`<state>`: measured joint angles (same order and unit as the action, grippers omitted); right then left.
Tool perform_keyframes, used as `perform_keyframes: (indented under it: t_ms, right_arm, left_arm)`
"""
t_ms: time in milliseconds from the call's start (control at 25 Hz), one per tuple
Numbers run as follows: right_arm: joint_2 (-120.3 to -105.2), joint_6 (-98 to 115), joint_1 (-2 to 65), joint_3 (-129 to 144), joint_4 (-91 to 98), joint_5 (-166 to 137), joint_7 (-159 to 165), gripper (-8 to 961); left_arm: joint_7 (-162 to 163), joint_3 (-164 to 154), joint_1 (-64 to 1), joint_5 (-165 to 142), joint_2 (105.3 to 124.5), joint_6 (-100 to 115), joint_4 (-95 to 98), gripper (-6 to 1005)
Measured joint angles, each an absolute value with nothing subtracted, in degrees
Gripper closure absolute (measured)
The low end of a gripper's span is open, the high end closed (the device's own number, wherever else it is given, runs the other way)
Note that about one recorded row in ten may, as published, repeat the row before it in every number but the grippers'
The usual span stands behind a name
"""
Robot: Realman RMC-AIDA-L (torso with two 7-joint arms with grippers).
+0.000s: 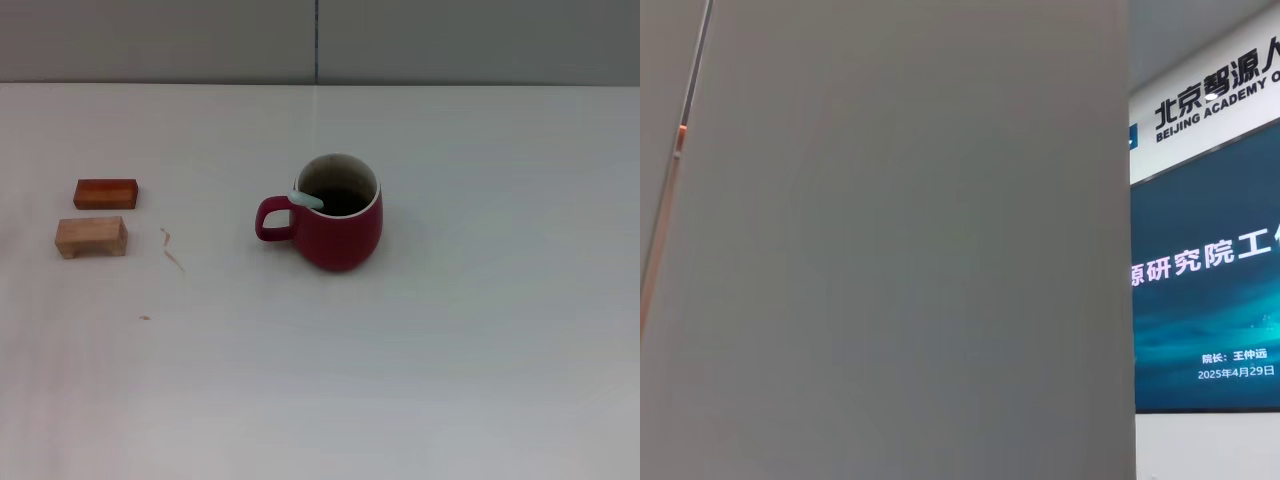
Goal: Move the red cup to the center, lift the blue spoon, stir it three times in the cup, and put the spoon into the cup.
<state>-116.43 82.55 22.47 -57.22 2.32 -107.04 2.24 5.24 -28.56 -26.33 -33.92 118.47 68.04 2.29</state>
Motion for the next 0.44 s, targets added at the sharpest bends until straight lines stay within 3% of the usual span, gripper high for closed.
perform_keyframes:
  t_ms: [440]
  right_arm:
    - [-116.39,82.6,23.0,-57.3,2.1,-107.0,2.3,402]
  left_arm:
    - [6.2,-28.4,-26.4,-33.9,118.61,68.4,2.3,603]
